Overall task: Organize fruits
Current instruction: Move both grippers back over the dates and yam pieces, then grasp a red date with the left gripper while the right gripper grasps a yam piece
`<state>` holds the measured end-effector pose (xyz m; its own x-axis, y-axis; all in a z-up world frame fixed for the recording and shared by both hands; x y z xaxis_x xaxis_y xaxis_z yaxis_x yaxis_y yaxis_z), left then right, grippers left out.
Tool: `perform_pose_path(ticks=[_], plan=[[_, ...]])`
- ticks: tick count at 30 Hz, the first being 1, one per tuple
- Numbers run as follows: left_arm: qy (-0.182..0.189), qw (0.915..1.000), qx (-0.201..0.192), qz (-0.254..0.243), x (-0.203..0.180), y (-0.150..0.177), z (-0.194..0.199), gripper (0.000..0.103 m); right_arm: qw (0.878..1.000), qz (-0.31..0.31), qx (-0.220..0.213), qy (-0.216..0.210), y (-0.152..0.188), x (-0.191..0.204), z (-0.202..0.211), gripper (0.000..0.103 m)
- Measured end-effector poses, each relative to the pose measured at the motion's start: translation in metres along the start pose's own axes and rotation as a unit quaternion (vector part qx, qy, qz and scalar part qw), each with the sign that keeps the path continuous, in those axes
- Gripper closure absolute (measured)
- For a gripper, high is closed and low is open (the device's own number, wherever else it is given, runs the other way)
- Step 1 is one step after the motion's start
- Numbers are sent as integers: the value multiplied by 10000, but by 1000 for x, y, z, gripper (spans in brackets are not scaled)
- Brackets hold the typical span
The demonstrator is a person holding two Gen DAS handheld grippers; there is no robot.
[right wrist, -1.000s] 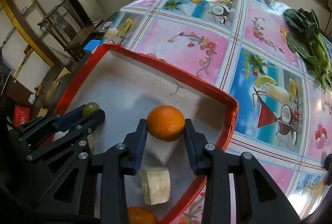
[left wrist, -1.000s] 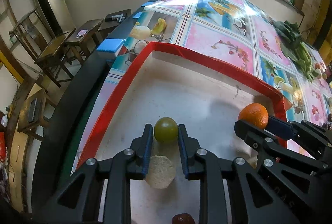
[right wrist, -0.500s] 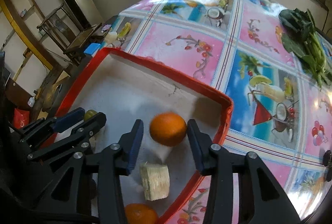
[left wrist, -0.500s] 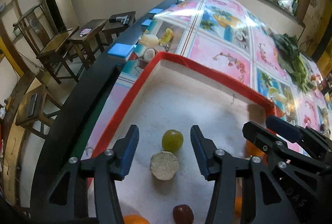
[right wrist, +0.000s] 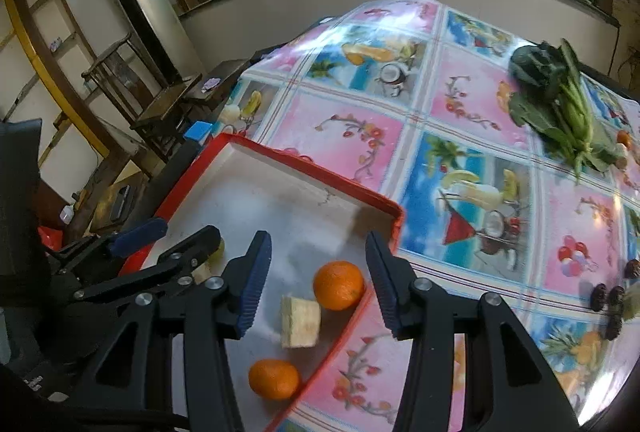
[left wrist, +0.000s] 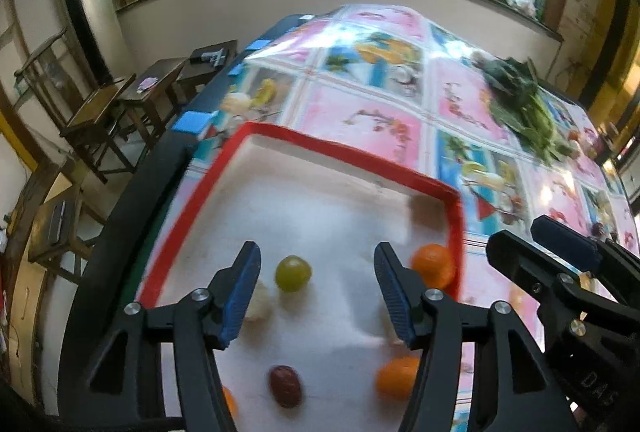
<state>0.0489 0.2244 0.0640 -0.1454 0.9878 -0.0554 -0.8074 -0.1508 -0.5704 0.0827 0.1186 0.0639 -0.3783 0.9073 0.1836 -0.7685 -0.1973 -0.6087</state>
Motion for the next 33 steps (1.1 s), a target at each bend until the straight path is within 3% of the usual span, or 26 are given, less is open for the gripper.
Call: perform_pose_path(ticks=[5,13,24,33], plan=[[202,9995,-15,-254,-38,3,7,39,9997,-162,-108,143,10,-27,22,47],[673,9948,100,-763,-114,13,9,39,9944,-889,-271,502,49,-113,67,47],[1401,9763,510,-1567,-218,29,-19,39,9732,-1901,-271,1265,105,-251,112,47],[1572,9684,602,-1838,-257,28,-46,38,9735,-1882,-270,1271,99,-285,101,47]])
Point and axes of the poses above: each gripper's, at about its wrist camera, not at the fingertips, and z roughly against the way its jaws point, x to its left, y to its underside, the point moved 2 cm from there along -z, roughly the way its jaws point, and after that the axes turned 5 degrees about y, right-handed, at the moved point
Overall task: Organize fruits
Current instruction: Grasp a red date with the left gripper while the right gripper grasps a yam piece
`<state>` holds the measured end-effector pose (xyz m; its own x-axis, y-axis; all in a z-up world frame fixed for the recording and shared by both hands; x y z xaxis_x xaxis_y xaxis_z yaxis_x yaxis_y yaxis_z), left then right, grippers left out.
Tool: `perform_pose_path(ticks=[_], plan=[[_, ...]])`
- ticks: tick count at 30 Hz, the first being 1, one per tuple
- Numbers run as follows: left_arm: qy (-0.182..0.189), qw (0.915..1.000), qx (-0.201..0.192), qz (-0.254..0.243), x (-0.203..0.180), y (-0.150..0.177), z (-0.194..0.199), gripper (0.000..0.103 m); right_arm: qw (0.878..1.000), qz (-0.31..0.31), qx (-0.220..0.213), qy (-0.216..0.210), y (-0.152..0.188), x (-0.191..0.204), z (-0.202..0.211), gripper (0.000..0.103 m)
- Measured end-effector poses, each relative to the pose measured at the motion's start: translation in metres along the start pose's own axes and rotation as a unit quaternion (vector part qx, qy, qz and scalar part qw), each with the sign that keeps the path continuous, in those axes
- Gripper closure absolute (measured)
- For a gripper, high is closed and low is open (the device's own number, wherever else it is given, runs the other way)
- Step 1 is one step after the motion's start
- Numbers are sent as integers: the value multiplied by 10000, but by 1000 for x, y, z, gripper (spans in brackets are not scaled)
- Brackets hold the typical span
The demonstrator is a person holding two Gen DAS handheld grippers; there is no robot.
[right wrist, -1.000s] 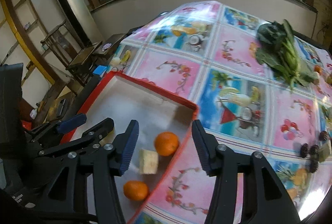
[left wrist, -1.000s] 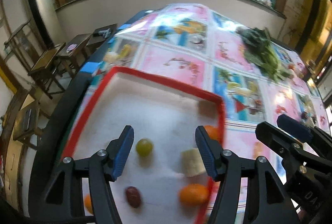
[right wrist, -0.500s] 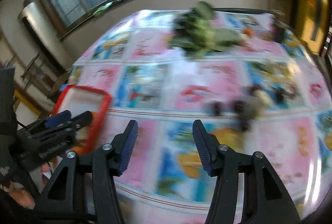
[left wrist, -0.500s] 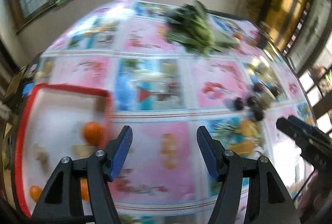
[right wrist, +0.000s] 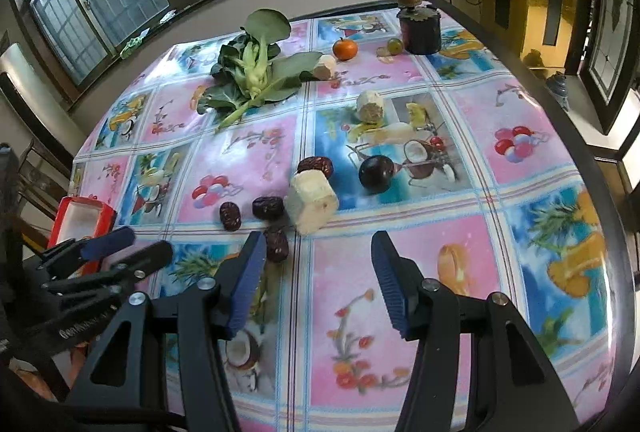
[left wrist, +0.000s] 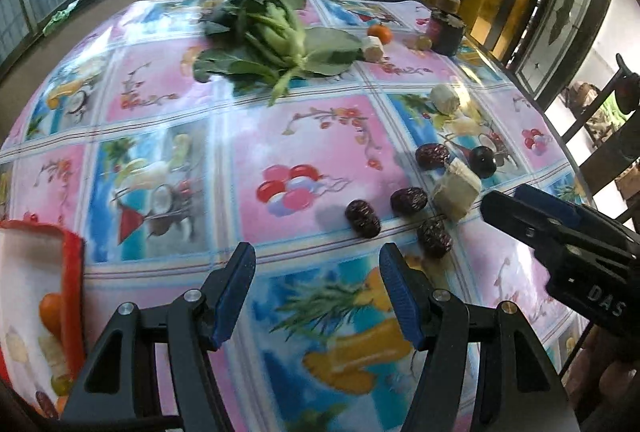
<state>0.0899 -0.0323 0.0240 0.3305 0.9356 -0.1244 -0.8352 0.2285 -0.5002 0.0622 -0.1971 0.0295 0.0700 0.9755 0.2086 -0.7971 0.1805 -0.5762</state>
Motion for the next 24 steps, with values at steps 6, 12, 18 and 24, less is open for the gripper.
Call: perform_pose_path(ticks=[6,12,18,24], plan=[[105,9999,-10,-31,-3,-3,-10,38,9998,25,105,-152,-13,-2,-22,47],[270,9995,-25,-129,-7,-6,-14,38,9996,42,176,-226,-17,0,-37,47],[400,9991,1,-155,-10,-9,-20,38,9991,-30,323,-276,-15,-3,-52,48],[344,9994,-68,-69,-8,-12,-24,39,9990,-103,263,-355,-15,-3,-52,64]])
Point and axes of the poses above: each gripper's, at about its wrist camera, not at the fingertips, and z roughly against the way its jaws point, x to its left, y to its underside, the point moved 2 cm from there along -z, roughly the way its jaws point, and after that the axes turned 5 degrees about y, right-handed, at the moved point
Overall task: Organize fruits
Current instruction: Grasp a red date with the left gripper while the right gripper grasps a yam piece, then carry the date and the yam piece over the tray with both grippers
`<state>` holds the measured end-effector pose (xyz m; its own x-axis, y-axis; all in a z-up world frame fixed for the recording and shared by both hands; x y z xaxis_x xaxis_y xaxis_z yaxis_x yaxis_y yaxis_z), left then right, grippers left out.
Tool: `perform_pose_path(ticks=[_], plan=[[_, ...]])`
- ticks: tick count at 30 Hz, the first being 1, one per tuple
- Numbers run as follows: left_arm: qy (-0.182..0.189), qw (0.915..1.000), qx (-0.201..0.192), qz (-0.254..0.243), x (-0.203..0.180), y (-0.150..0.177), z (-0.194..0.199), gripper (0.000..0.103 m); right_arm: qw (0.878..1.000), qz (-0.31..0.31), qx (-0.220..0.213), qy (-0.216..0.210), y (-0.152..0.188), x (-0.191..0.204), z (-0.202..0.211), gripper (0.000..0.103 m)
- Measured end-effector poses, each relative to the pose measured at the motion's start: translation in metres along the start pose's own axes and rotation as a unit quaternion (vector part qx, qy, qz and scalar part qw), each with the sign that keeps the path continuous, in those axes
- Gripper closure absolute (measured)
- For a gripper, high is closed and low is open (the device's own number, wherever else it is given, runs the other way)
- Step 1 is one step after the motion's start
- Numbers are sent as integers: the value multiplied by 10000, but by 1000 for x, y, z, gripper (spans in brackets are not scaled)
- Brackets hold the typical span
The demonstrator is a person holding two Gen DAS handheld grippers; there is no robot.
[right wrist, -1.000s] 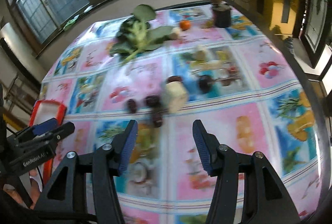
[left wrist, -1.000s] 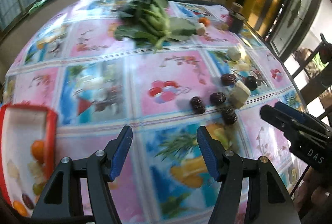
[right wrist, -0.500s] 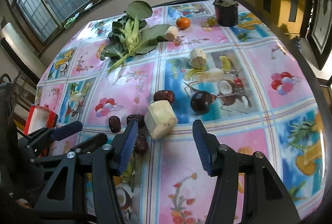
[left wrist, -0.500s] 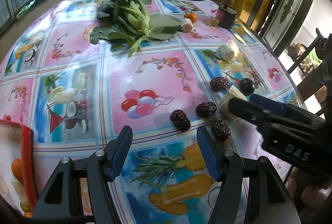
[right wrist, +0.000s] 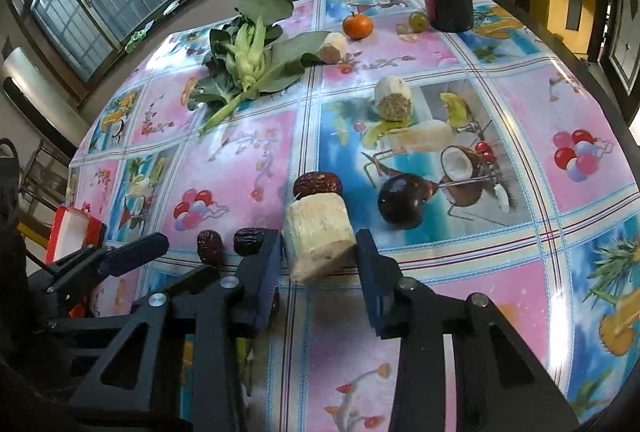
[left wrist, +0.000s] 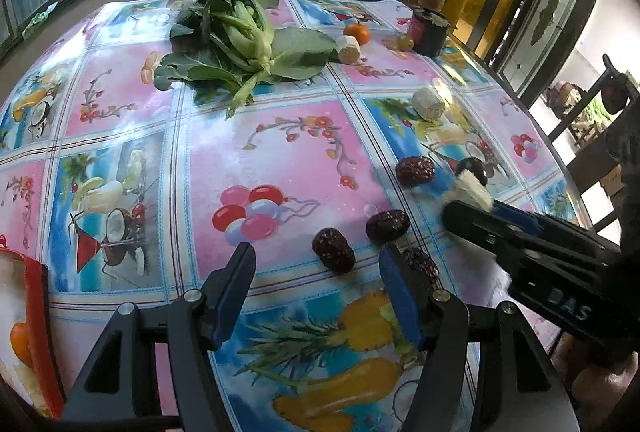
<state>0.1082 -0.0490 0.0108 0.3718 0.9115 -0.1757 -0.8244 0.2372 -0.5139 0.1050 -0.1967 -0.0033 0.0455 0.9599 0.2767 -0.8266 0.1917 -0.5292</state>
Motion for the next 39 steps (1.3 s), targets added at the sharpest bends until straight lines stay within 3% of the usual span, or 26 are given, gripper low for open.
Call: perform_pose_path(ticks=[4,6,16,20,32,37,39], plan=[[-103,9999,-83,-35,-1,-2,-1,46,9999,-54,-105,20,2,-7,7,64],[-90,9999,-45,-66,-4,-2,-4,60,9999,-94,-139,21,3,-12,12,64],[-109,9999,-45,-96,-7,-2,-12,64,9995,-167,-268,-61,1,-15,24,64],[-130,9998,-55,-112,-9,-3,-13,81,9995,-205,-241,-66,4,-17,23,64],[-162,9998,-46,-83,-9,3,-8,82,9994,-298,-185,-23,8,-25,21,64],[-297,9994,-155,85,-3,6,12,82,9994,-264,-234,-33,10,-22,27,64],[-541,9982,-223,132,-1,7,23,82,9994,-246,-256,-40,10,-19,30,64]])
Point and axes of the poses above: each gripper's, at about its wrist camera, not at the fingertips, and z roughly against the way its jaws point, x to its left, y to its underside, the point moved 2 cm from there along -z, roughly the way its jaws point, and after that the axes turned 5 degrees about y, right-handed, at the moved point
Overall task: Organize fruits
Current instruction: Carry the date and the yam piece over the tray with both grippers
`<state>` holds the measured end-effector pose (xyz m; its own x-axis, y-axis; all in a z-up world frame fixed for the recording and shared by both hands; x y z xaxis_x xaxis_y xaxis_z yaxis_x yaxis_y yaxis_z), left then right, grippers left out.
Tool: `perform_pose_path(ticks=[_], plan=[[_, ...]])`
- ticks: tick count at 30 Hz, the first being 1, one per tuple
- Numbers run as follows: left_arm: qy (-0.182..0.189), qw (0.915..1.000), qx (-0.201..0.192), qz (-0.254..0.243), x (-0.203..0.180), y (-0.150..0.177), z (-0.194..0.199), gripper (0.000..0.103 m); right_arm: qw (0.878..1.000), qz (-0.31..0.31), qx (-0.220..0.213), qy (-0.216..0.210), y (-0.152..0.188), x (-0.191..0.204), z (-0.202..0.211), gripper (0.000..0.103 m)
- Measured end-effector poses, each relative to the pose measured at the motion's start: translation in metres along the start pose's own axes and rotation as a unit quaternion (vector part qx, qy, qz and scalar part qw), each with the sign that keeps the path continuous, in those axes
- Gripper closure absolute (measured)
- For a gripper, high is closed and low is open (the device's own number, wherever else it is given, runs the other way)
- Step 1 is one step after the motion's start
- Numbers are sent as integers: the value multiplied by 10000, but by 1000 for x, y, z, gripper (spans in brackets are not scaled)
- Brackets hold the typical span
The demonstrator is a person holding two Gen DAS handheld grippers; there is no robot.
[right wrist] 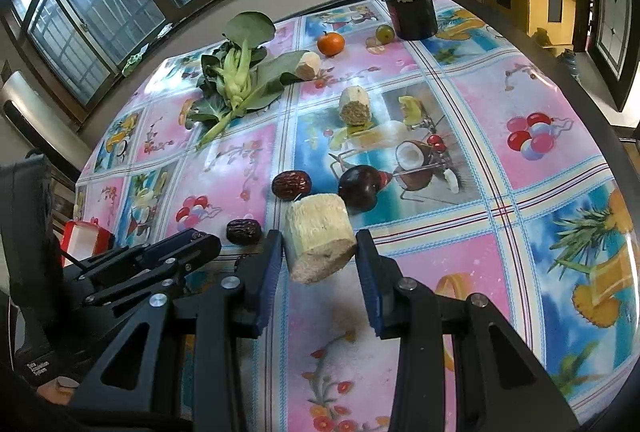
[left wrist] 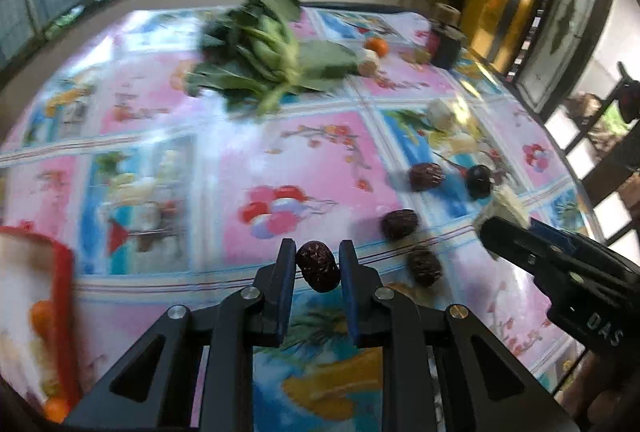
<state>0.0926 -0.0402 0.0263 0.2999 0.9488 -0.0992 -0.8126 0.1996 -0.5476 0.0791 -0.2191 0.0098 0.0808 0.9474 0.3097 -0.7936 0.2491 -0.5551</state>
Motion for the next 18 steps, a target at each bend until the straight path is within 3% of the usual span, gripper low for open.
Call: perform_pose_path(ticks=[9,18], plan=[[-579,9968,-360,419,26,5,49,82,9994,294,-131,-160,6,32,24,64],[-1132,9873,-577,951,89,21,99,83,9970,653,-182,-380,9,80,37,64]])
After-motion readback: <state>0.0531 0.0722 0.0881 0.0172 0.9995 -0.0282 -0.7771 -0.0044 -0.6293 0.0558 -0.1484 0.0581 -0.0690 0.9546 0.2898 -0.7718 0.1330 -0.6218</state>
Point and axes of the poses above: each gripper's, at about its wrist camera, not at the fingertips, and z roughly against the way its jaws point, x to its left, y to its underside, the point moved 2 cm from there along -z, roughly the way its jaws point, and after that the axes turned 5 degrees about y, right-handed, at the moved point
